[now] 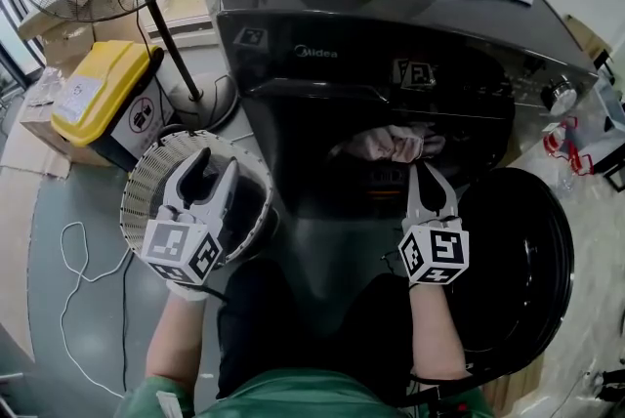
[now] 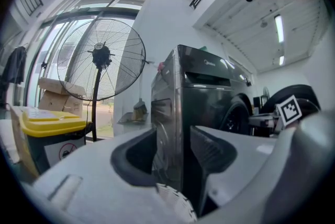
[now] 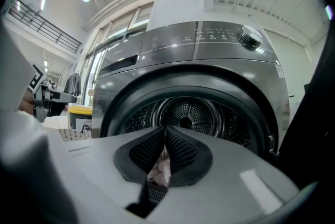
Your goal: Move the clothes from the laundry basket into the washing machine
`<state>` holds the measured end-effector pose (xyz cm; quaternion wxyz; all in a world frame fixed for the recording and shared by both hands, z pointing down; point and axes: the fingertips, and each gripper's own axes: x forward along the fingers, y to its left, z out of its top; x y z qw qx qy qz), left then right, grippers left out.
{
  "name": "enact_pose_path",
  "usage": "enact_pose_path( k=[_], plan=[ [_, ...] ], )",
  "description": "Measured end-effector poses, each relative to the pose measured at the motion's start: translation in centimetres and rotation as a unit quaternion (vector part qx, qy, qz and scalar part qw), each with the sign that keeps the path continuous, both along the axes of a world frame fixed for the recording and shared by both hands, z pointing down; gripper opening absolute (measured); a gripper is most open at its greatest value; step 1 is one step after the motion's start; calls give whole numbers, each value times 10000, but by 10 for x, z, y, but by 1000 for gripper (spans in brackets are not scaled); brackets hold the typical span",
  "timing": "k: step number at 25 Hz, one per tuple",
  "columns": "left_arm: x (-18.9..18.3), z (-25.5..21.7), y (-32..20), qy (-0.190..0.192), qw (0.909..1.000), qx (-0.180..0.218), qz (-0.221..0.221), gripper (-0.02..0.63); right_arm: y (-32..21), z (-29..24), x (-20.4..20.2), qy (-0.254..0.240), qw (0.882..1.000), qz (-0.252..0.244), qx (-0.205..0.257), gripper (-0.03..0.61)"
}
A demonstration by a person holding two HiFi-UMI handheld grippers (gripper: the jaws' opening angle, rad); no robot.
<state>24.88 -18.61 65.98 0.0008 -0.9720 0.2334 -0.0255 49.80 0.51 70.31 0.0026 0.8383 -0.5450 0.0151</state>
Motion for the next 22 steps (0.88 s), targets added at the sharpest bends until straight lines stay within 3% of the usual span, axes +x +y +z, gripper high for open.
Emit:
enact_pose_path(
  k=[22],
  plan=[
    [-2, 3, -3, -12, 9999, -45, -89, 201, -2, 4, 2, -14, 10000, -27, -41, 15]
  ],
)
